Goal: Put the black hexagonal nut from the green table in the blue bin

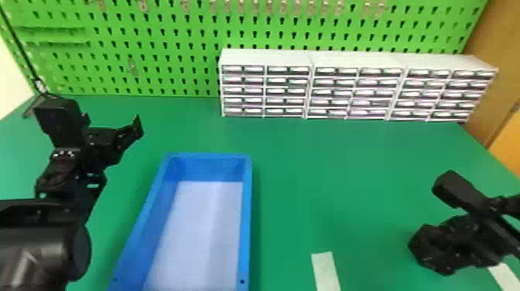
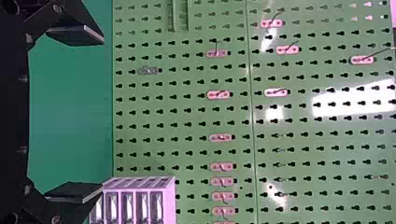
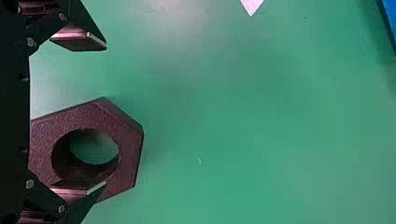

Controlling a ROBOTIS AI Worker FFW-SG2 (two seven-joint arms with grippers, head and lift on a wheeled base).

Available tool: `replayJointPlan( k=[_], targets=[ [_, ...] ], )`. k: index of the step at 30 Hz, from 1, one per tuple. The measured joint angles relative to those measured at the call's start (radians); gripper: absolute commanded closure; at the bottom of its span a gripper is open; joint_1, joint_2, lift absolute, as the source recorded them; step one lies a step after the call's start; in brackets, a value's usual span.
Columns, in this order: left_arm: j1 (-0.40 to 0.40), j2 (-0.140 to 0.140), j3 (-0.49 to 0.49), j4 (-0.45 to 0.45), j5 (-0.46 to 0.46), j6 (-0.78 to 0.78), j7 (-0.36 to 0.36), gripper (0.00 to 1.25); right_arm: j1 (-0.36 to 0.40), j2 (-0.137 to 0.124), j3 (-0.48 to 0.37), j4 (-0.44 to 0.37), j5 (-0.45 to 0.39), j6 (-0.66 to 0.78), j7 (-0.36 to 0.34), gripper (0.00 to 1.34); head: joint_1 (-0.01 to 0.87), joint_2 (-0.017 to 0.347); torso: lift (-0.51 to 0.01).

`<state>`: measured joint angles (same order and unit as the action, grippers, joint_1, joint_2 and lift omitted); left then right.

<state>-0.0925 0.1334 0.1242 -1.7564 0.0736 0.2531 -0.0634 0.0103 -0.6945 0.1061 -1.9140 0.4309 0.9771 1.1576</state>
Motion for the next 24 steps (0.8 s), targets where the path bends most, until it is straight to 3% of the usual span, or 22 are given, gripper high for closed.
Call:
replayJointPlan(
  k=[9, 24],
  targets=[
    [0.0, 0.0, -0.002, 0.0, 0.0, 0.0, 0.0, 0.17, 0.003, 0.009, 0.023, 0.008, 0.041, 0.0, 0.011, 0.27, 0.683, 0.028, -0.096],
    [-0.004, 0.0, -0.013, 0.001, 0.0, -0.001, 0.004, 0.17, -0.01, 0.051, 0.051, 0.069, 0.108, -0.009, 0.039, 0.28, 0.683, 0.028, -0.096]
  ],
)
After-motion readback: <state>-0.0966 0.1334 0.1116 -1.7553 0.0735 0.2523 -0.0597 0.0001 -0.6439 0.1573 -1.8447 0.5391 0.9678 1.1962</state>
